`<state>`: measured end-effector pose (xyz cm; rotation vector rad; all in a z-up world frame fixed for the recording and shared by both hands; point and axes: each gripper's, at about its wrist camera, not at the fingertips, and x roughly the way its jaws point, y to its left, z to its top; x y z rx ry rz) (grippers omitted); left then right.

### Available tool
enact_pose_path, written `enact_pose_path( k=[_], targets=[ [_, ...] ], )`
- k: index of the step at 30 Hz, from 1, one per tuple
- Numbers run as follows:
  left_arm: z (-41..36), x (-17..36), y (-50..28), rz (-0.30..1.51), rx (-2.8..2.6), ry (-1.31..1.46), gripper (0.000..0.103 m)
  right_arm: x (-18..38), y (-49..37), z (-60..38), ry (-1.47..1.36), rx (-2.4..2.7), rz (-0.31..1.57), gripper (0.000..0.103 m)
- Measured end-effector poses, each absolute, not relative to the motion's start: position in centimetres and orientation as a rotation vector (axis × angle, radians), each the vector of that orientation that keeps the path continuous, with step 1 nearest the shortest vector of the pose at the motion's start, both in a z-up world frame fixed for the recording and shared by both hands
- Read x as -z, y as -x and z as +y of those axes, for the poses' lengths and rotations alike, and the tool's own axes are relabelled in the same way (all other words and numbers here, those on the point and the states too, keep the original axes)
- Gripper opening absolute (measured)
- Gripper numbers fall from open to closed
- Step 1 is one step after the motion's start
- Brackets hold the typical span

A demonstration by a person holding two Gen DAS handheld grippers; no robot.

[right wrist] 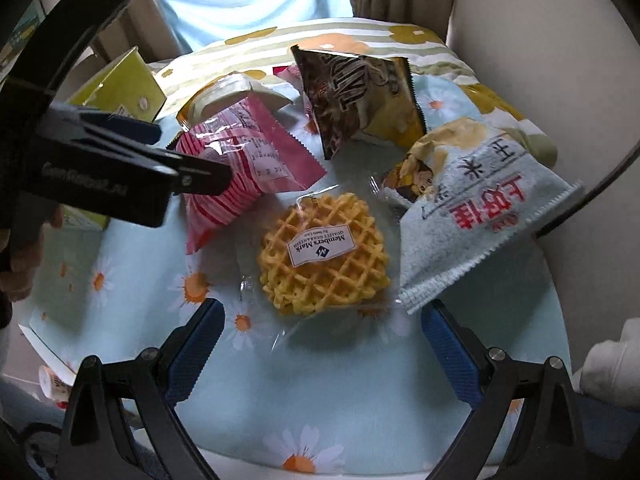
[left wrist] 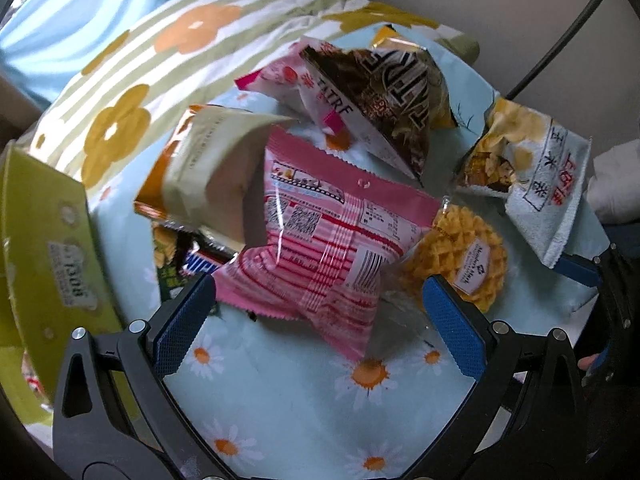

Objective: Organize snacks
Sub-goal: 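Grasp the pink striped packet with the left gripper while the right gripper closes on the waffle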

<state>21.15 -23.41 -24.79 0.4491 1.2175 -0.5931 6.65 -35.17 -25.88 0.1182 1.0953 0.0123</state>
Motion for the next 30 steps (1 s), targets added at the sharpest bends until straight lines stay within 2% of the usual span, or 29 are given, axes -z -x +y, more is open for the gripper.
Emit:
enact_pose_path(
  k=[12, 24, 30],
  targets=[
    [-24.3, 27.3, -22.7, 1.233, 0.606, -0.505, 0.101, 27.8, -9.4, -34.7, -0.03, -0.054, 1.089, 0.098],
    [-24.2, 29.0, -23.2, 1.244, 0.616, -0.525, 0.09, 28.8, -11.2, -34.9, 0.024, -0.12, 1.092, 0.098],
    [-24.1, 28.8, -23.3, 1.227, 0.623, -0.511, 0.078, 28.8, -11.2, -34.7, 0.038, -0.144, 1.087, 0.098]
  ],
)
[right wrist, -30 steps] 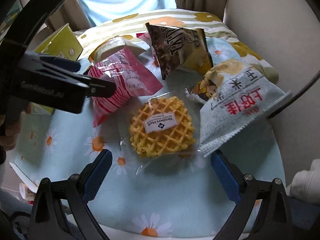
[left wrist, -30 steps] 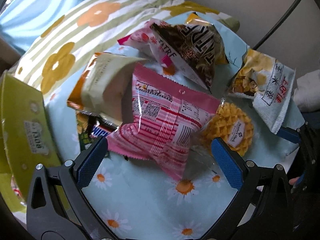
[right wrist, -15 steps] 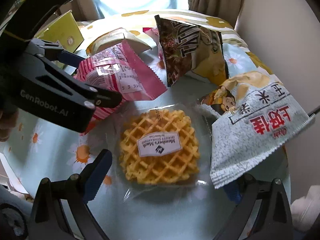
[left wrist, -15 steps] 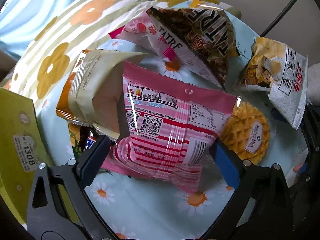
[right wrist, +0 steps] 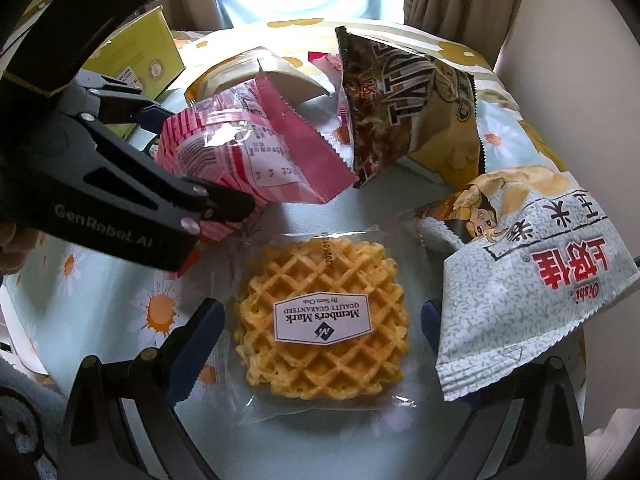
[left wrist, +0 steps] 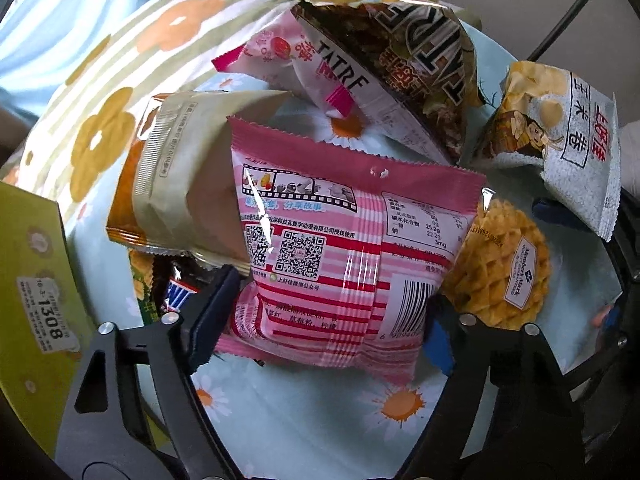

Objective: Organize snacks
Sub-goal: 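Grasp the pink striped packet with the left gripper while the right gripper closes on the waffle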

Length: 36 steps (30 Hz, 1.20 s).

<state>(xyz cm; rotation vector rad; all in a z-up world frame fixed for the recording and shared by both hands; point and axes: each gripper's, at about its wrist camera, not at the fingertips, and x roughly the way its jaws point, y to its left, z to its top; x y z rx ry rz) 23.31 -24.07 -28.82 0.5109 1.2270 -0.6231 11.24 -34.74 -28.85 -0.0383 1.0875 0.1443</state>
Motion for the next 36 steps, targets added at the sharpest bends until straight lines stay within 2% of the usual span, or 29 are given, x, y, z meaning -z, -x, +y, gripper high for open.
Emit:
enact_pose_path(
  k=[26, 28, 30, 36],
  targets=[
    [-20.5, 24.6, -21.3, 1.183, 0.536, -0.401, 0.076, 29.9, -12.2, -34.6, 0.056, -0.178, 1.1, 0.099],
    [-20.0, 24.5, -21.2, 1.183, 0.522, -0.393, 0.076, 29.8, -12.0, -34.2, 0.061, -0.185, 1.095, 0.095],
    [-19.5, 24.3, -21.0, 1.181, 0.511, -0.384, 0.076, 29.7, -11.4, -33.5, 0.071, -0.194, 1.082, 0.082],
    [-18.8, 24.0, -20.8, 1.178, 0.491, -0.363, 0.076, 29.6, -10.4, -32.0, 0.063, -0.19, 1.072, 0.073]
  ],
)
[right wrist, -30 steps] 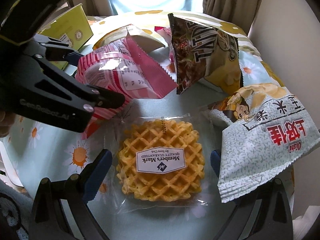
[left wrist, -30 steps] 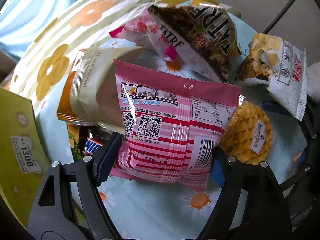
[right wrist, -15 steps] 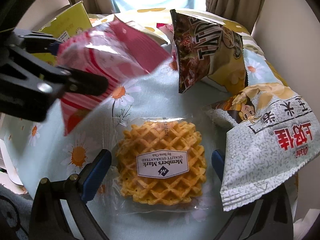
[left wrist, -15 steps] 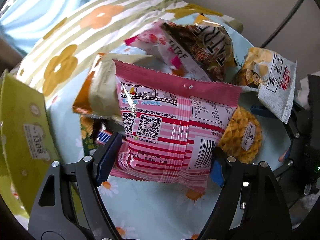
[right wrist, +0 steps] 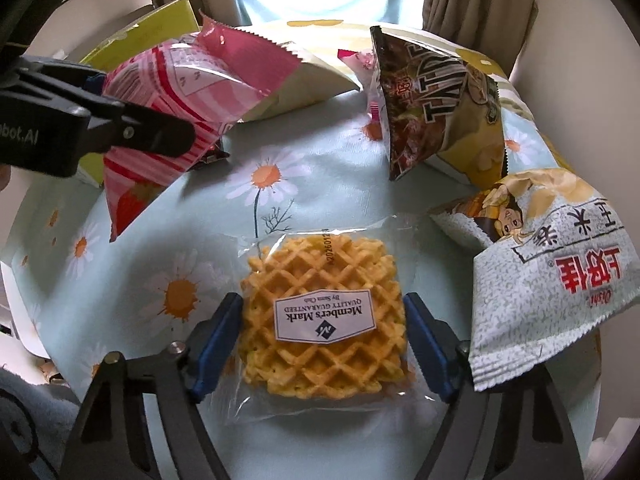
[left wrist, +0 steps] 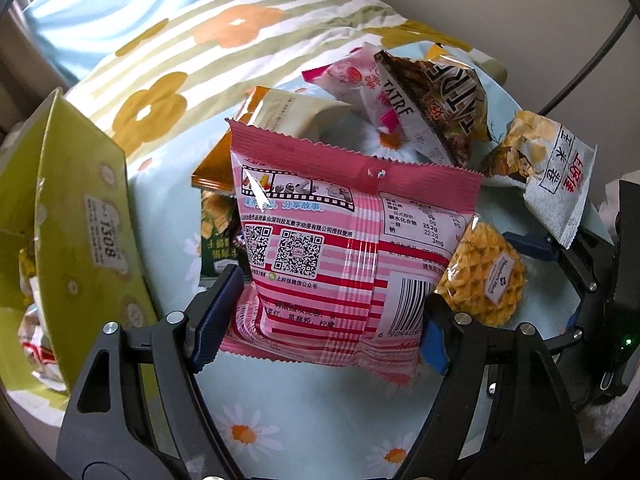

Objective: Organize snacks
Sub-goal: 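Grasp the pink striped packet with the left gripper while the right gripper closes on the waffle, then carry the pink packet and waffle over the yellow box and release both inside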

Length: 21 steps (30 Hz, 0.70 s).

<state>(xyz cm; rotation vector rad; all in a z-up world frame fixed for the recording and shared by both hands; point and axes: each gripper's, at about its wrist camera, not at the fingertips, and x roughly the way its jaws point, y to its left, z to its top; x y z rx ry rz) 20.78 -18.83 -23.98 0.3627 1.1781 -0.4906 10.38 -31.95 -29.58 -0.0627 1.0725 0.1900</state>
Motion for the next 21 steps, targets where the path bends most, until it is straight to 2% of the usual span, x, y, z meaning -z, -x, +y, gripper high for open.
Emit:
enact_pose_path(
  k=[6, 16, 21],
  targets=[
    [-18.5, 23.2, -20.4, 1.162, 0.483, -0.357, 0.076, 29.0, -9.0, -31.5, 0.034, -0.176, 1.057, 0.069],
    [-17.8, 21.6, -19.8, 1.143, 0.475, -0.333, 0.076, 26.8, -8.2, -31.6, -0.016, -0.156, 1.051, 0.069],
    [-16.9, 19.1, -19.1, 1.106, 0.461, -0.312, 0.076, 24.7, -8.0, -31.6, -0.016, -0.171, 1.014, 0.069]
  ],
)
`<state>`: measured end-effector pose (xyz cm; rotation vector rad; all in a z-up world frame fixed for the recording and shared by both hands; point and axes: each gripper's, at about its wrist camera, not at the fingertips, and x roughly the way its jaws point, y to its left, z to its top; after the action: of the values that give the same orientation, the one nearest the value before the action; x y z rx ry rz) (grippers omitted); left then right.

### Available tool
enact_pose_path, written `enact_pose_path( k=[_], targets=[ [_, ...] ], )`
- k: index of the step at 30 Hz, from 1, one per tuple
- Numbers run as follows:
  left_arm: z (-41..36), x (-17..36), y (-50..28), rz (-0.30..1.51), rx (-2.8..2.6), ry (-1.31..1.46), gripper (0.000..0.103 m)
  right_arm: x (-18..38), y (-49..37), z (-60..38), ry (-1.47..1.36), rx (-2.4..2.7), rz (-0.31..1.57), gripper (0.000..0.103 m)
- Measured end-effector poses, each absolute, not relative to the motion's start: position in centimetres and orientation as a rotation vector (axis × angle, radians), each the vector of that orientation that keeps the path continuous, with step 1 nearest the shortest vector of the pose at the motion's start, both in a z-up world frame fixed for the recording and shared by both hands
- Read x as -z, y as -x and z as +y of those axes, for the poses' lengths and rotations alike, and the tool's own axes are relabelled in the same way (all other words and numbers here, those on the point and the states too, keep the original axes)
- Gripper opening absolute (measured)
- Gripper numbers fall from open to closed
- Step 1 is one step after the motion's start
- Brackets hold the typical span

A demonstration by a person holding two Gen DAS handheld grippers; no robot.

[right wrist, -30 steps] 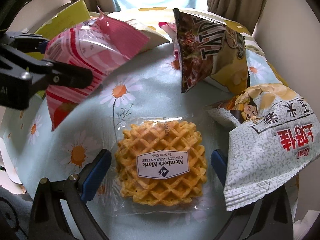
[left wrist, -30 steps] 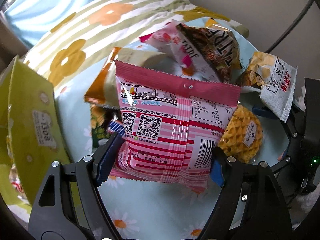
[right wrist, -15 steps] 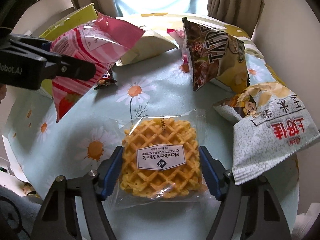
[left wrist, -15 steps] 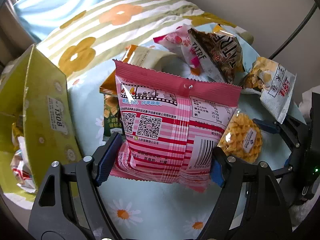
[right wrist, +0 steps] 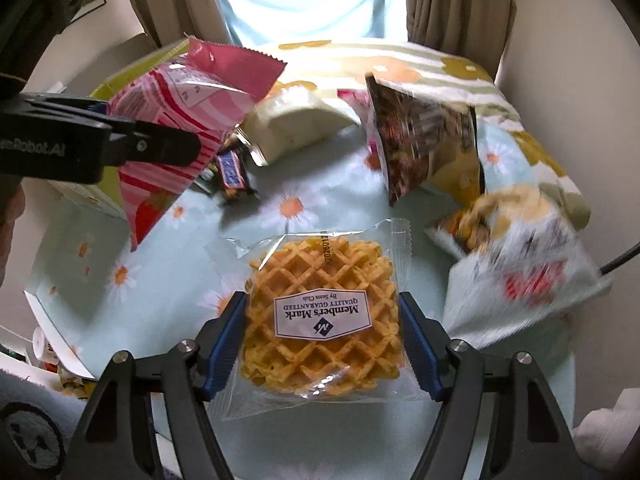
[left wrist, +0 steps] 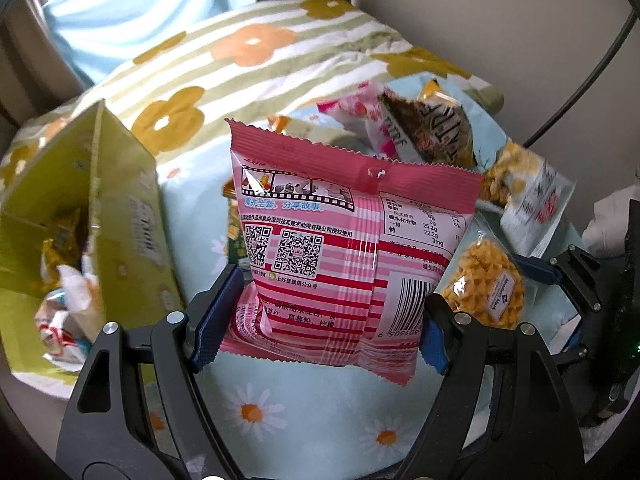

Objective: Organize snacks
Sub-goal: 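Carry the pink packet and waffle over the yellow box and release both inside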

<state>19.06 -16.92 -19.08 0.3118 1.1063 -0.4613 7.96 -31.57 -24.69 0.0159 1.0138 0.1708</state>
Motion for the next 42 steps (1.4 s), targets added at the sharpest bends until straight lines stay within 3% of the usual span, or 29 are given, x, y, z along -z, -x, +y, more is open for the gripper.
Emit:
enact_pose_path(
  k=[16, 27, 34, 42],
  targets=[
    [-9.8, 10.6, -20.7, 0.943, 0.388, -0.145, 0.076, 14.9, -11.1, -27.9, 0.021, -0.187, 0.874, 0.069],
    [3.8, 6.3, -25.4, 0.874, 0.298, -0.071, 0.076, 10.1, -16.9, -17.7, 0.03, -0.23, 0.816, 0.069],
    [12.7, 7.4, -29.1, 0.909, 0.214, -0.05, 0.076, 10.2, -21.6, -9.6, 0.039, -0.269, 0.825, 0.069],
    [18.0, 13.1, -33.6, 1.04, 0.193, -0.04, 0.076, 12.5, -25.8, -4.7, -0.006, -0.262, 0.893, 0.069]
  ],
)
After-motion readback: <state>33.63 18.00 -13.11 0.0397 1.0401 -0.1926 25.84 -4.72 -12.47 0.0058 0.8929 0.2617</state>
